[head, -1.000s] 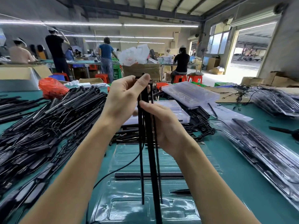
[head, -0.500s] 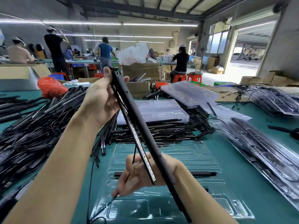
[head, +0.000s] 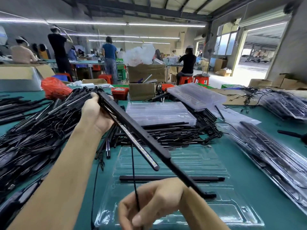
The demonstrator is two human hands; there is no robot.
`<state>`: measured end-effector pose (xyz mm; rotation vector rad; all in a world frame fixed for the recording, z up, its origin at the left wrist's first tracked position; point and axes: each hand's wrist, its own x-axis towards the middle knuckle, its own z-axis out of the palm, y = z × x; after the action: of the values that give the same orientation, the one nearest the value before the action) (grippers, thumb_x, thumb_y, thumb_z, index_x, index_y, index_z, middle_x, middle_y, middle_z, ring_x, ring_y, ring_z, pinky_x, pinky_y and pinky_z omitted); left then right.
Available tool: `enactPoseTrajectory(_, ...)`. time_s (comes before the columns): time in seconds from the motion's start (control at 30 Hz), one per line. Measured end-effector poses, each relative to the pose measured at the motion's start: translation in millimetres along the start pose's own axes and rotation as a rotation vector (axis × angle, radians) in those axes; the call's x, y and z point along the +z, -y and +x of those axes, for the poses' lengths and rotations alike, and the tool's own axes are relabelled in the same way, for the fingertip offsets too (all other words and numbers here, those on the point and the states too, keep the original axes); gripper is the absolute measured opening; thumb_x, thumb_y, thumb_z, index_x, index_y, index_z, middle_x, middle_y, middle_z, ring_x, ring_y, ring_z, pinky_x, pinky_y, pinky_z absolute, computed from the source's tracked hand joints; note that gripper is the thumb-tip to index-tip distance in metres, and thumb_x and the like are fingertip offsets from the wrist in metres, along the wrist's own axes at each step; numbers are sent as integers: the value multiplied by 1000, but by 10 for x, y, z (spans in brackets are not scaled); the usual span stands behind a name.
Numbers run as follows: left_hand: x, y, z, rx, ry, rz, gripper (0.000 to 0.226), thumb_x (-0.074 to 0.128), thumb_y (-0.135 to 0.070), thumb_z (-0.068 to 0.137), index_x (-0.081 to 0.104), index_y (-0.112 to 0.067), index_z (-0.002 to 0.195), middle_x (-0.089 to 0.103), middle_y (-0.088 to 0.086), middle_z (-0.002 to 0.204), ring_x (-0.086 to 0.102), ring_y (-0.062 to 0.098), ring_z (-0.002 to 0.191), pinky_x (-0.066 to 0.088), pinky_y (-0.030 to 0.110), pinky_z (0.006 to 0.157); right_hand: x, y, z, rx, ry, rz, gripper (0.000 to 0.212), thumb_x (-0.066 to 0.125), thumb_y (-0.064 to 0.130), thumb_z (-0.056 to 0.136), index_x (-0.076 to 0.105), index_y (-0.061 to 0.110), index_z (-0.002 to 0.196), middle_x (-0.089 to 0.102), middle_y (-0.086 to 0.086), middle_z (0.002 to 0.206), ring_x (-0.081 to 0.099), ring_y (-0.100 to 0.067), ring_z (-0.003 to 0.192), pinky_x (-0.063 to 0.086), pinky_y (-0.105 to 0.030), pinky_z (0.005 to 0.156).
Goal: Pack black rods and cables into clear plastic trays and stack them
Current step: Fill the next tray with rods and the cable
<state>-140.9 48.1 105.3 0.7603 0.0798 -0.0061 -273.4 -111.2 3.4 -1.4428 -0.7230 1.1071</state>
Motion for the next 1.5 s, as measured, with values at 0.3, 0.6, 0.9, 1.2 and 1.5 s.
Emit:
enactPoseTrajectory(0.3, -290, -106, 83, -36, 112, -498, 41, 36, -43, 102, 36, -17, 70, 40, -4, 64, 40, 9, 48, 37, 15, 42, -206, 233, -486, -229, -99, 333, 14, 38, 20, 106, 50, 11, 106, 55, -3, 61, 34, -4, 27, 26, -13, 26)
enactPoseTrajectory(0.6, -369, 49, 115, -29, 109, -304, 27, 59, -25, 73, 33, -20, 67, 31, -7, 58, 31, 6, 43, 30, 15, 41, -344, 545, -901, -503, -318, 532, 4, 43, 12, 91, 46, 13, 92, 48, 2, 53, 24, -4, 29, 20, -11, 27)
enactPoseTrajectory(0.9, -339, 460, 122, 132, -239, -176, 42, 41, -38, 98, 52, -15, 65, 53, -6, 52, 50, 9, 42, 40, 13, 43, -278, 950, -892, -589, -733, 120, 30, 44, 14, 102, 62, 17, 125, 67, -12, 89, 70, -28, 65, 59, -38, 59)
enactPoseTrajectory(1.2, -579, 772, -4, -217, 10, 113, 44, 41, -46, 94, 62, -12, 76, 45, -2, 55, 37, 15, 37, 32, 20, 38, -110, 1129, -901, -561, -416, 296, 43, 41, 2, 81, 64, 3, 117, 49, -2, 75, 27, -4, 51, 22, -12, 31)
enactPoseTrajectory(1.5, -496, 674, -48, -439, 270, 174, 57, 32, -40, 98, 61, -13, 57, 35, -2, 52, 27, 10, 33, 20, 14, 33, 132, 1166, -910, -566, -720, -270, 25, 41, 14, 101, 66, 17, 105, 72, -8, 100, 72, -36, 96, 54, -58, 91)
